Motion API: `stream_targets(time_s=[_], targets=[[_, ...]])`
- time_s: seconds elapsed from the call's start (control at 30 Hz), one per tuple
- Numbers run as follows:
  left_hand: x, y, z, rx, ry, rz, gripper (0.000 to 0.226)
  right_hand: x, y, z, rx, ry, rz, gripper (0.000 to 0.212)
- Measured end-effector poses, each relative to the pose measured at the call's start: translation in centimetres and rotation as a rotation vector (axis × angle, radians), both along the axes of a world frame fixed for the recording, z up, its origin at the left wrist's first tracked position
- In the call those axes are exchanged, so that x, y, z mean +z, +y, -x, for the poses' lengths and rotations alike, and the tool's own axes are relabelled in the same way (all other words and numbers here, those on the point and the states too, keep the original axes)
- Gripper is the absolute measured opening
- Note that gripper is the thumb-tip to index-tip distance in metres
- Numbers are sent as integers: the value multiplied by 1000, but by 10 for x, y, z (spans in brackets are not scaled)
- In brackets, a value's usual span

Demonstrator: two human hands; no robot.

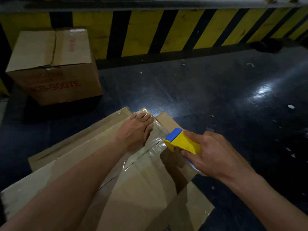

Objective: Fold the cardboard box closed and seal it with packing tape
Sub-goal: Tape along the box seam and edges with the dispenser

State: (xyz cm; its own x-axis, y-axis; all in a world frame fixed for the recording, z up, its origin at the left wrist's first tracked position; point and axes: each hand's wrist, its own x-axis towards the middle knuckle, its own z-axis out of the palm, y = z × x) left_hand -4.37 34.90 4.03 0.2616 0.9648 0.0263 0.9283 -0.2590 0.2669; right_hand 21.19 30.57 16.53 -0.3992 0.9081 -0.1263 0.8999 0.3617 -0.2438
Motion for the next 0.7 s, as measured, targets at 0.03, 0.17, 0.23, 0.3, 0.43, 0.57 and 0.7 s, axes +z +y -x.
stream_targets(time_s=[0.03,0.17,0.23,0.3,0.43,0.57,0.7], targets=[[2,0,-1,-1,-4,4,48,0,-3,-2,-2,1,-1,65],[9,0,-1,-9,-13,51,51,0,-9,-2,-20,-12,-11,66],[11,2,-2,-13,-10,60,54,-3,-9,2,-33,-54,5,63],[13,5,-2,-17,16,64,51,-8,-9,7,-45,-66,38,58],[16,7,-2,-38,61,57,42,-17,-8,12,-54,-80,60,51],[15,5,-6,-43,164,52,51,-20,-5,13,-46,-83,54,49],[20,-2,-14,0,272,72,58,-22,-4,11,-51,-76,50,52]])
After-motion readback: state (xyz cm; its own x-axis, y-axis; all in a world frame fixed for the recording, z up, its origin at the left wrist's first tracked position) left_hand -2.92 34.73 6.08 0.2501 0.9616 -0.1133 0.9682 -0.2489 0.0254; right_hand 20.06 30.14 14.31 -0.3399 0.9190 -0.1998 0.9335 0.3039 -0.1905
